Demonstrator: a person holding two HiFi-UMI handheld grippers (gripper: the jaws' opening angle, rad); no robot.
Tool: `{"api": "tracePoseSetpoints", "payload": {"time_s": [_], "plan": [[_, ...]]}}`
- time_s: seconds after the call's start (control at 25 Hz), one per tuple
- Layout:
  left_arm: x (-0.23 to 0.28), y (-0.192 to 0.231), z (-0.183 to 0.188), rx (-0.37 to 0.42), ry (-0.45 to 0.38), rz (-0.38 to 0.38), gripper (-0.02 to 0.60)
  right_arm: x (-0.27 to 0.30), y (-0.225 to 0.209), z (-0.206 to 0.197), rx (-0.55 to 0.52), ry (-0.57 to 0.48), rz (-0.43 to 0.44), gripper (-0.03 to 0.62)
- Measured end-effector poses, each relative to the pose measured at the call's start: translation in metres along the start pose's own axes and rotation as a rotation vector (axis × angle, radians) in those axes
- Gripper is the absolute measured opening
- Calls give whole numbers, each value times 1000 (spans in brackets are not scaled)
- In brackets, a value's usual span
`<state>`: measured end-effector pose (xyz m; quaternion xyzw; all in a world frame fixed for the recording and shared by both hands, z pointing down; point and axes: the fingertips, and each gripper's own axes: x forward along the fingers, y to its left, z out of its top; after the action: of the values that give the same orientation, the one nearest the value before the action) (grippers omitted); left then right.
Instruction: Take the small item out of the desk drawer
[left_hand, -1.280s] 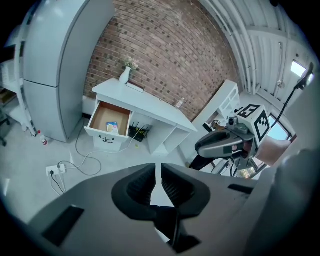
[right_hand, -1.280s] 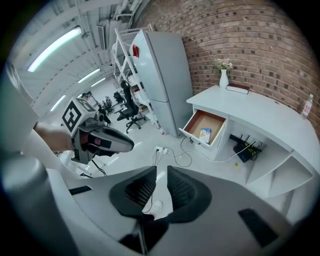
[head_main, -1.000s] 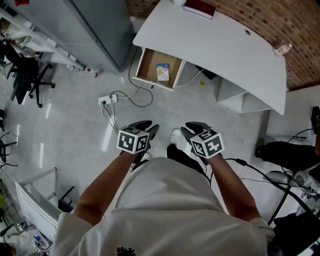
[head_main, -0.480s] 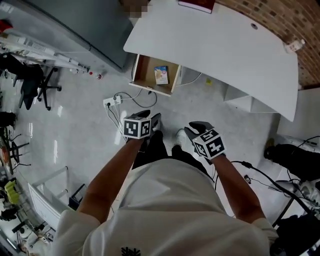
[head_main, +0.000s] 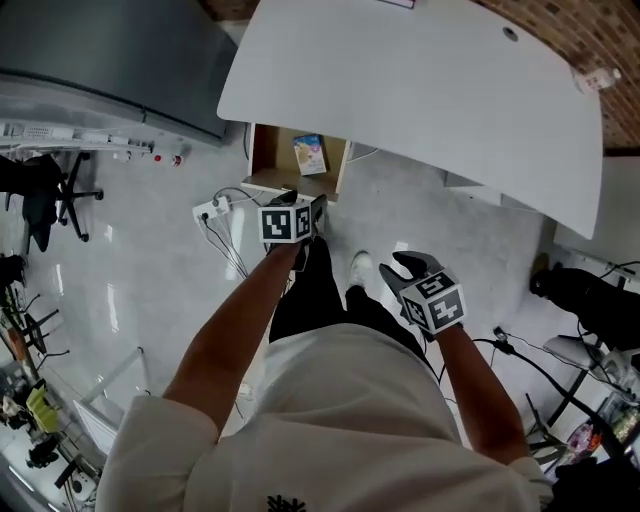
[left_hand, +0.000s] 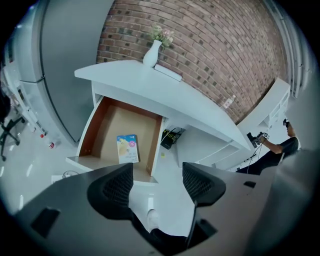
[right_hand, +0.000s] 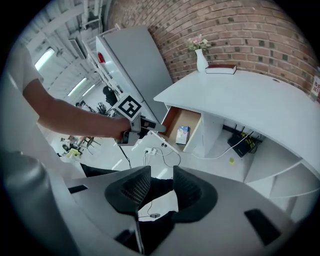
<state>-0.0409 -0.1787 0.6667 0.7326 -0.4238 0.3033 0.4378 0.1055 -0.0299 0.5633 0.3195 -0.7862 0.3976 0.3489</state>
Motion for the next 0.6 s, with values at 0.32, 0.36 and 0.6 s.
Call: {"api": "tracePoseSetpoints", "payload": {"time_s": [0.32,0.36,0.6], "plan": [[108,78,45,75,39,66,328,54,-13,34,51,54,20,156],[119,86,48,96,50,74,330,60,-12,38,42,63,24,156],[170,126,51,12,95,111,344,85,-7,43,-33,136,64,156]]}}
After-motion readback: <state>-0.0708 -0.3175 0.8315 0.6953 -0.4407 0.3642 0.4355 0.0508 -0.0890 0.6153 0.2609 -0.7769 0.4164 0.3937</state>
